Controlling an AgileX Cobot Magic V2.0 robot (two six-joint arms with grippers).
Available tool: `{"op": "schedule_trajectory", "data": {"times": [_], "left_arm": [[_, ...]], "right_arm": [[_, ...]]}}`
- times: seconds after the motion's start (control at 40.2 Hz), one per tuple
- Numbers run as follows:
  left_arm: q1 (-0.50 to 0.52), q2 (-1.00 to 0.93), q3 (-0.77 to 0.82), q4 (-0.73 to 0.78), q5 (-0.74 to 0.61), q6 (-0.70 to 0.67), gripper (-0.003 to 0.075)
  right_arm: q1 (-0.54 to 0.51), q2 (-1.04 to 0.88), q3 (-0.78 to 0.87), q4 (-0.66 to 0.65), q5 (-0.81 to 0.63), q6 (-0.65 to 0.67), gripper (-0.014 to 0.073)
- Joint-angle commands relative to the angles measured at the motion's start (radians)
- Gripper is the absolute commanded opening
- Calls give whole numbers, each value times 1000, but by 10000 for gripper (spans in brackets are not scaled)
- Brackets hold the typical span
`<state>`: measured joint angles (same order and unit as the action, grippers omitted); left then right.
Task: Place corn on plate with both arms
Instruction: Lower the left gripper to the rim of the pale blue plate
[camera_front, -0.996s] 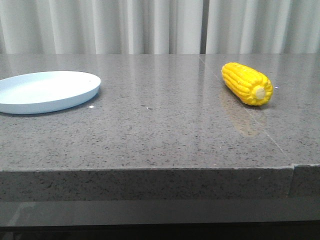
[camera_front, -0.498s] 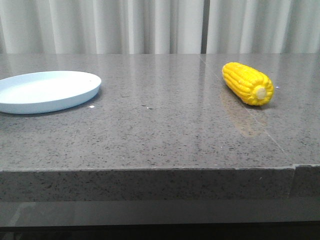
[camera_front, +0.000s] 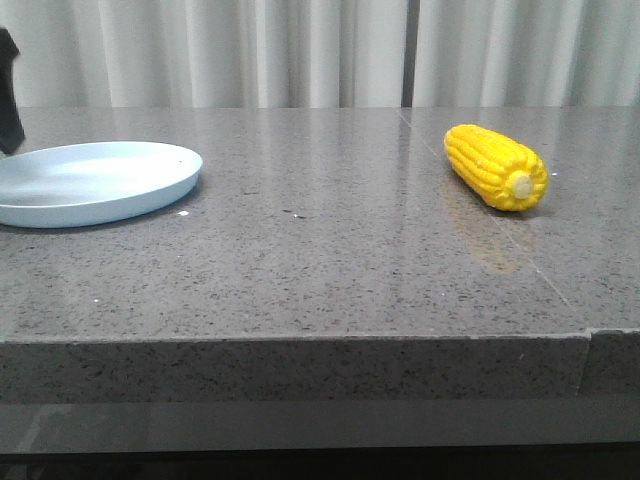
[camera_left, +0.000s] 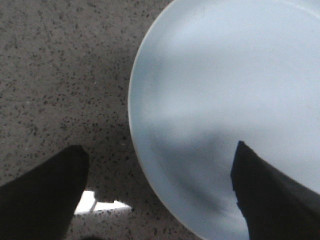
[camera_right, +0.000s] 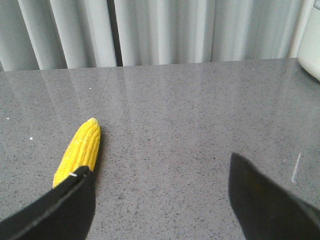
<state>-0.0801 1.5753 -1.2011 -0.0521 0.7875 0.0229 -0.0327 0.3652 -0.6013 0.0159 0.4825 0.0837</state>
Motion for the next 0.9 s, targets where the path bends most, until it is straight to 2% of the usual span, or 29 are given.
{"op": "schedule_trajectory", "data": {"times": [0.0,0.124,0.199,0.473,0.548,0.797,0.871], "left_arm": [[-5,4,-49,-14,-31,-11,553],[-5,43,-53,-14,-46,-11,512],[-5,54,-53,-14,-54,-11,453],[-5,53,-53,-24,-93,-11,173],[-5,56,-53,-25,-95,-11,150],[-5,92,-53,-25,-93,-11,148],[-5,101,-53,-25,-91,-11,120]], "right_arm": [[-6,15,-34,6,-80,-9,579],[-6,15,-34,6,-80,-9,579],[-6,15,-34,6,-80,-9,579],[-6,15,-34,6,-80,-9,579],[-6,15,-34,6,-80,-9,579],[-6,15,-34,6,-80,-9,579],[-6,15,-34,6,-80,-9,579]]}}
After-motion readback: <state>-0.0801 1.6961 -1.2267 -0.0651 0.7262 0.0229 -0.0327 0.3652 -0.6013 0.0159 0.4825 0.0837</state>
